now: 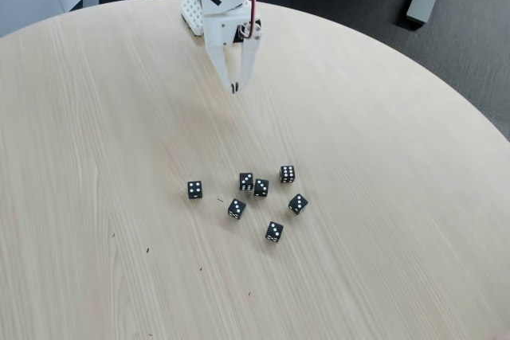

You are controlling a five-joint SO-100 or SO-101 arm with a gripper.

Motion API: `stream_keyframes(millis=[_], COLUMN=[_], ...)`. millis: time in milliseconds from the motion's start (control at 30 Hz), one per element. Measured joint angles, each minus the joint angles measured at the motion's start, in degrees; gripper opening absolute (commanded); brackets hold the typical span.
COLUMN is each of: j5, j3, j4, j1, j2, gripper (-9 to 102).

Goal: Pick up the dice with number 6

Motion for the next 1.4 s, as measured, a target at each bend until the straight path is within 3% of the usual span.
stream_keyframes(millis=[433, 800, 1033, 1133, 1400], j5=[18.9, 23.9, 24.8, 24.8, 25.6], j3=[-39.9, -58.7, -59.4, -59.6, -59.6], j4=[-2.1, 18.6, 21.2, 19.1, 1.1], j1=[0.2, 0.1, 0.1, 0.1, 0.1], j2=[-42.2, -62.7, -66.6, -68.6, -69.3], gripper=[10, 17, 17, 17, 18])
